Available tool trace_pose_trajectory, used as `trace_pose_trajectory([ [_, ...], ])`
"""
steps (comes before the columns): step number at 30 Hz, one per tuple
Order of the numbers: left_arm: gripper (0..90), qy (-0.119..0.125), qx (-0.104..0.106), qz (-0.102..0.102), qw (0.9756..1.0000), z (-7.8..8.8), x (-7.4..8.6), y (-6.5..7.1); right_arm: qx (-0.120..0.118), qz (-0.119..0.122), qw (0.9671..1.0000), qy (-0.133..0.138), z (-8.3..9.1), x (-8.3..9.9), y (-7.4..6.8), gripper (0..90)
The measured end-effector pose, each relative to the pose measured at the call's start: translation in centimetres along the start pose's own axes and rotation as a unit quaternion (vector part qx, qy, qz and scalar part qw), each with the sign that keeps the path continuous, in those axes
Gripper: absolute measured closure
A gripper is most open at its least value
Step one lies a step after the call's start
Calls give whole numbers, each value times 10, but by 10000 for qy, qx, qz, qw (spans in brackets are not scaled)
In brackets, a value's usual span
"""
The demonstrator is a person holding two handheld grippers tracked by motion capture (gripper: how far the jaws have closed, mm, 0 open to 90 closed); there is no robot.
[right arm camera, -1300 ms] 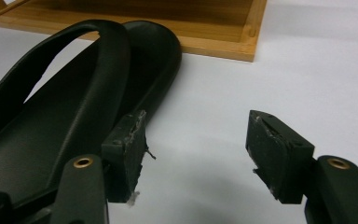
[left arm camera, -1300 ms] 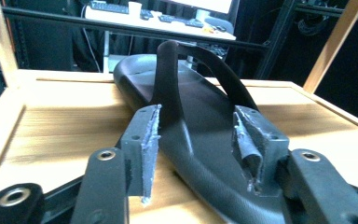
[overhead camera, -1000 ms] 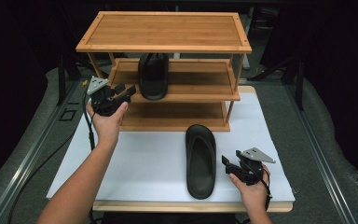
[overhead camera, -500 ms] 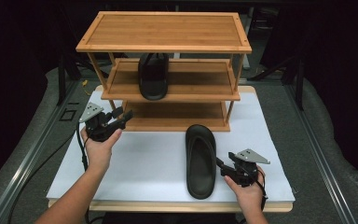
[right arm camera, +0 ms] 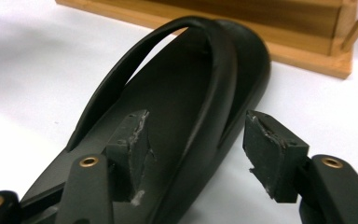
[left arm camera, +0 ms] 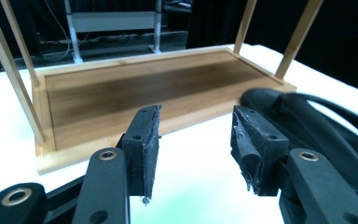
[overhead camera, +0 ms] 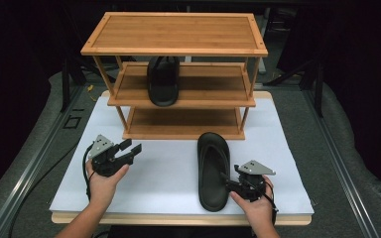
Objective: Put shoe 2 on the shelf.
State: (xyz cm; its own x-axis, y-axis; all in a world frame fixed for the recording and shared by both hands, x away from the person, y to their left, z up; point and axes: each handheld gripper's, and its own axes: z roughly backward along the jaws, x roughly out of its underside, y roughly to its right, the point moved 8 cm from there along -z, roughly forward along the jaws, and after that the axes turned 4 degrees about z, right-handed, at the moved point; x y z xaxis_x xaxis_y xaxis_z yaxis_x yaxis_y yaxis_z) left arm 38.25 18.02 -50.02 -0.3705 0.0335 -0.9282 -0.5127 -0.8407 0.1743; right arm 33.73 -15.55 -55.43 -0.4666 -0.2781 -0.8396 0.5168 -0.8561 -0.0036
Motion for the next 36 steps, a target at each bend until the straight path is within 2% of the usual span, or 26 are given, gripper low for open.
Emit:
trace_pose_trajectory([
  [2,514,-2,-8,14,10000,1,5,0,-27,5,10000,-16,-2,1,-1,407],
  [6,513,-12,42,156,9999,1,15,-4,95,27,9999,-107,-5,3,1,439],
  [9,510,-21,39,309,9995,1,22,-9,-73,-42,9998,-201,-9,8,1,484],
  [11,510,-103,-3,300,9995,0,28,-12,-173,3,9996,-233,-10,10,0,531],
  [14,510,-180,-82,281,9994,-1,31,-17,-145,172,9990,-392,-10,12,-1,630],
  [16,508,-167,-130,281,9994,-1,31,-19,-83,210,9990,-388,-11,13,1,646],
  [17,504,-186,-155,266,9994,0,31,-21,-182,185,9990,-360,-10,13,1,655],
  [20,504,-137,-189,318,9992,1,31,-24,1,162,9990,-414,-6,15,10,662],
  [24,505,-122,-224,375,9990,1,32,-27,265,-44,9989,-393,-1,18,27,673],
  [26,505,-113,-230,403,9989,0,32,-28,259,0,9990,-369,1,18,31,692],
  [31,505,-179,-210,395,9988,-2,34,-28,363,-109,9984,-414,4,20,39,748],
  [36,505,-214,-192,407,9988,-2,36,-28,365,-210,9981,-445,5,23,39,741],
])
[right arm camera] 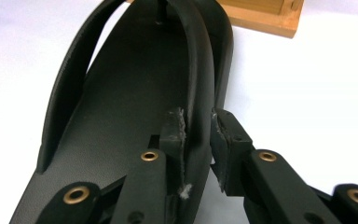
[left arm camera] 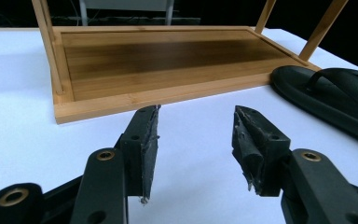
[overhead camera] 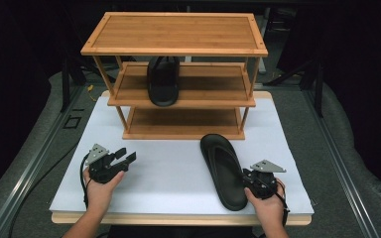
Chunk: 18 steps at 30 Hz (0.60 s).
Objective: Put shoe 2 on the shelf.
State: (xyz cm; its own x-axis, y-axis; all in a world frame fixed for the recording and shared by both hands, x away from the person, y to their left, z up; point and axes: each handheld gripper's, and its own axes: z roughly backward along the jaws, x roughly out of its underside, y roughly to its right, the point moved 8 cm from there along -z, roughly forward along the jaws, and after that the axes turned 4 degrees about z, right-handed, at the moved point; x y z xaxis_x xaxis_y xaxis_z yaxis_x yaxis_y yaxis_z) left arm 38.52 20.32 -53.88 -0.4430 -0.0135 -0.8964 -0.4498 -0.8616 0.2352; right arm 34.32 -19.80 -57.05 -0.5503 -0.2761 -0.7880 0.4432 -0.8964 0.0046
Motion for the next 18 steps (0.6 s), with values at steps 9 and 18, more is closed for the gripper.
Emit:
trace_pose_trajectory([
  [9,505,-40,-8,46,10000,0,1,-2,111,-158,9997,-143,-3,6,1,660],
  [18,505,-77,-18,51,10000,-1,3,-2,98,-50,9998,-153,-3,5,-2,759],
])
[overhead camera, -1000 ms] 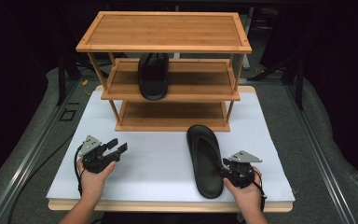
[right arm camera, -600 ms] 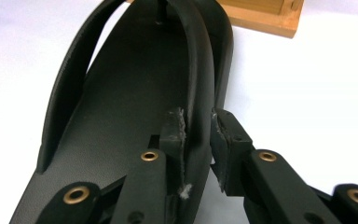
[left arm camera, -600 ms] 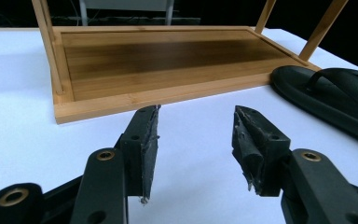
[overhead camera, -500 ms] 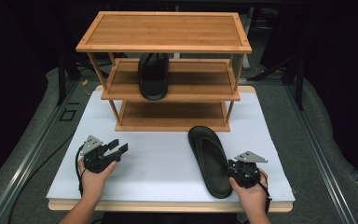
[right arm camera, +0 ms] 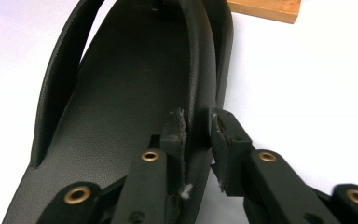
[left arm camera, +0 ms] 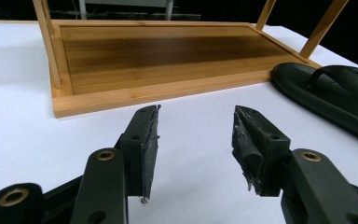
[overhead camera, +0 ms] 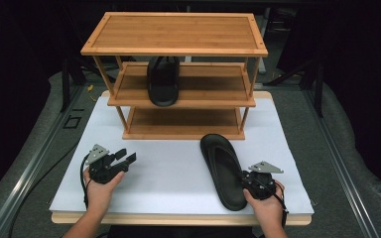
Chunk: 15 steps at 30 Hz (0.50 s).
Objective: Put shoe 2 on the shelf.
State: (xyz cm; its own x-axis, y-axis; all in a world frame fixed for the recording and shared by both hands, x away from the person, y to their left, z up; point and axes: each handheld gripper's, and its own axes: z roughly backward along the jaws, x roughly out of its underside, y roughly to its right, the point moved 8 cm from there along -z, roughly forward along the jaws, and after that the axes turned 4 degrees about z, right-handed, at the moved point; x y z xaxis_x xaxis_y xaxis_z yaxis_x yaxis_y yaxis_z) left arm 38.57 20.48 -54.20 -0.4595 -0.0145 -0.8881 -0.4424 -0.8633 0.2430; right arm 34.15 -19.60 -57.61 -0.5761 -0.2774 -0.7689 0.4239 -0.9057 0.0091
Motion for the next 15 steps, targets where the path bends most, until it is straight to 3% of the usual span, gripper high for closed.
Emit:
trace_pose_trajectory([
  [9,505,56,-75,83,9999,2,-2,-7,225,72,9997,5,1,-2,3,833],
  [12,505,56,-84,88,9999,1,-2,-8,154,67,9999,13,1,-2,1,836],
  [15,506,47,-90,75,9999,1,-2,-8,232,74,9997,2,1,-3,1,840],
])
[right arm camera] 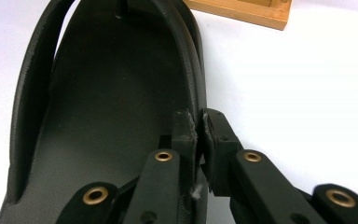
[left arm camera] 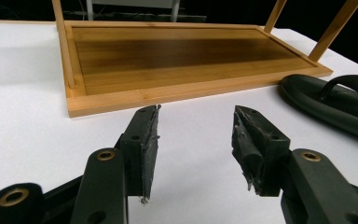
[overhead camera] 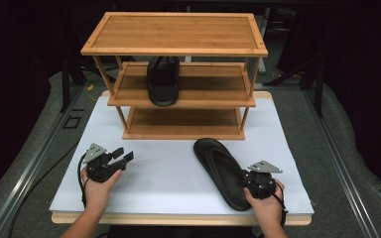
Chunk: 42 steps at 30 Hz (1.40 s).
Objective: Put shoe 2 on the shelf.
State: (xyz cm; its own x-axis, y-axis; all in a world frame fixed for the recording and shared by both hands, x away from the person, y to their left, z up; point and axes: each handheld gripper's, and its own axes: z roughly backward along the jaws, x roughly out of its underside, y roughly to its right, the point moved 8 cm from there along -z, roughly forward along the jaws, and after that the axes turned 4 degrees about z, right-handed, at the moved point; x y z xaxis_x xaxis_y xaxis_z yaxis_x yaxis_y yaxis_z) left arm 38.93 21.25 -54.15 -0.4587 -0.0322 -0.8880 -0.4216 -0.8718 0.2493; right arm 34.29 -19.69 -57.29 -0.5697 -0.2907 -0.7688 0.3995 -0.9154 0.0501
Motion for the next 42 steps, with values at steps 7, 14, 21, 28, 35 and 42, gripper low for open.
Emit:
trace_pose_trajectory([
  [7,507,17,-28,4,10000,0,-1,-2,-65,36,9999,129,2,-4,-2,847],
  [14,507,36,-80,-129,9999,1,-2,-1,-67,6,9995,299,6,-8,-2,847],
  [21,505,57,-92,-83,9999,1,-2,-4,-88,-134,9984,551,14,-13,0,847],
  [28,491,79,-122,-41,9999,2,-2,-5,-142,-219,9965,796,23,-20,0,847],
  [35,489,84,-133,-36,9999,2,-2,-6,-95,-276,9942,1035,32,-26,1,847],
  [42,489,89,-132,-23,9999,1,-2,-6,-60,-368,9916,1241,44,-32,6,847],
])
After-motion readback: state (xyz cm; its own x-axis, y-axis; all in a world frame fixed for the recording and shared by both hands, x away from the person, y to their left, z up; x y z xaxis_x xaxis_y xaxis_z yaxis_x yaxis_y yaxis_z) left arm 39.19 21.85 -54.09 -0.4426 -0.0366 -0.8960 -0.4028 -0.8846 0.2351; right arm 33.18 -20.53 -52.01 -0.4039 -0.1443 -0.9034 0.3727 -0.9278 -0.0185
